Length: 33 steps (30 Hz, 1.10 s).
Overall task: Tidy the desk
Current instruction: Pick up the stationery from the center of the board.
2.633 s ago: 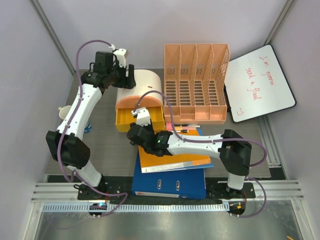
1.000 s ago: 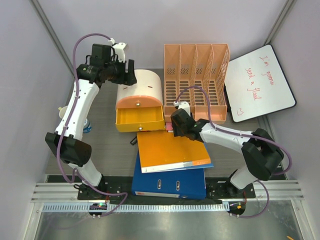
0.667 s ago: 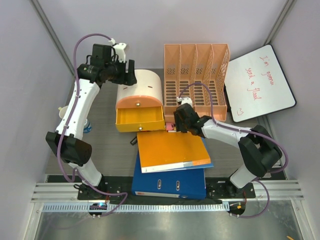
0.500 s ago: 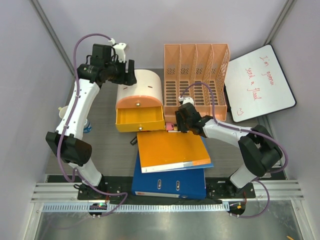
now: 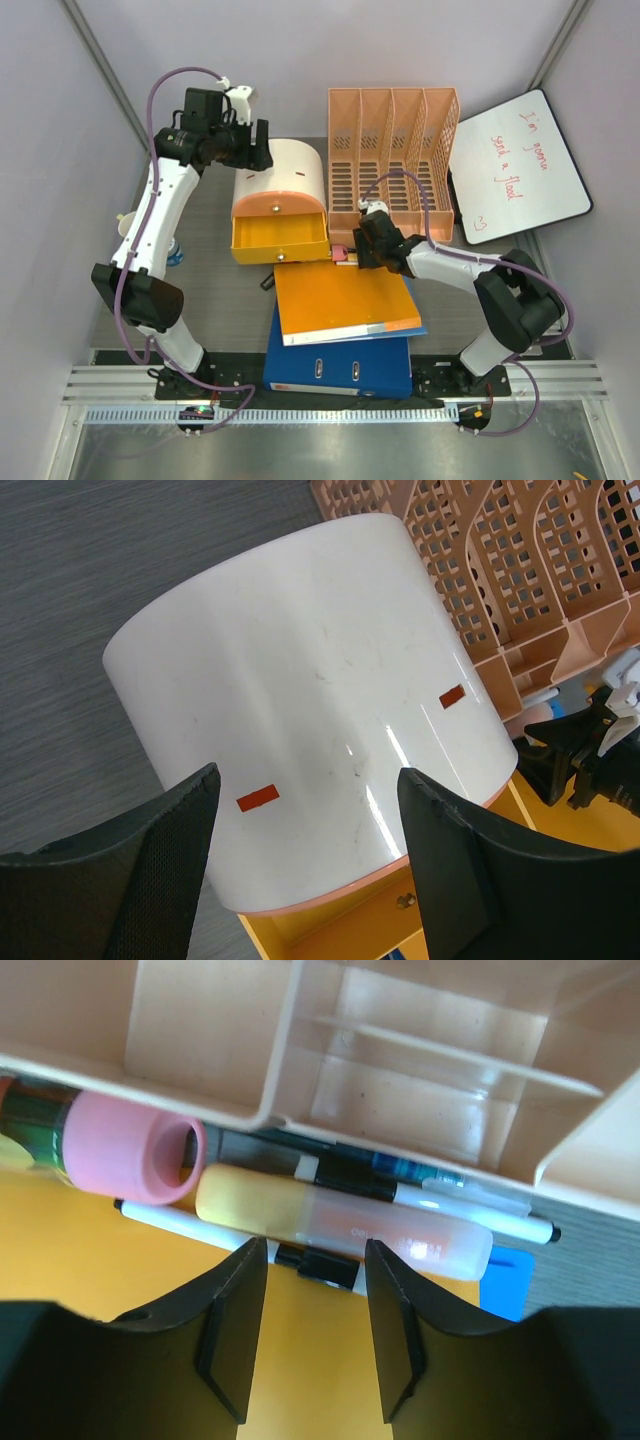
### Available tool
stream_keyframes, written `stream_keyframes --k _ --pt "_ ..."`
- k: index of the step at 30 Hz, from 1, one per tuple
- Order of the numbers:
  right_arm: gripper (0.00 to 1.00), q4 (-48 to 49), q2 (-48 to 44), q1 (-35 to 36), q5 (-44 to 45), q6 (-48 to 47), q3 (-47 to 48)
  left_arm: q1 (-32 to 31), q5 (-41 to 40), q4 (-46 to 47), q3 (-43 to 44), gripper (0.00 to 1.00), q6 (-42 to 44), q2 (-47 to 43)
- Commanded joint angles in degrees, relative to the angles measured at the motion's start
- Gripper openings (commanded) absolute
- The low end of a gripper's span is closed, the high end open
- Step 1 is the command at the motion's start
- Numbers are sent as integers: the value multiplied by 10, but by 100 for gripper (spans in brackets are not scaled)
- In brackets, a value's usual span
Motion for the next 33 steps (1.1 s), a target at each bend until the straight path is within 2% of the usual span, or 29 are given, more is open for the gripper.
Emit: stream_keyframes --k 1,17,22,26,33 --pt "48 -19 -24 -5 -10 -4 -20 -1 3 16 8 72 2 -11" --pt "45 -46 -46 -13 -28 -9 6 -1 5 16 8 72 3 -7" --pt "42 -46 -18 -13 -95 -14 12 -1 4 18 3 72 5 -10" --pt "34 -49 -13 -13 -147 -20 8 -1 -2 22 0 72 10 -14" --pt "34 -69 -50 -12 -184 -24 -9 -1 -3 24 -5 72 9 -16"
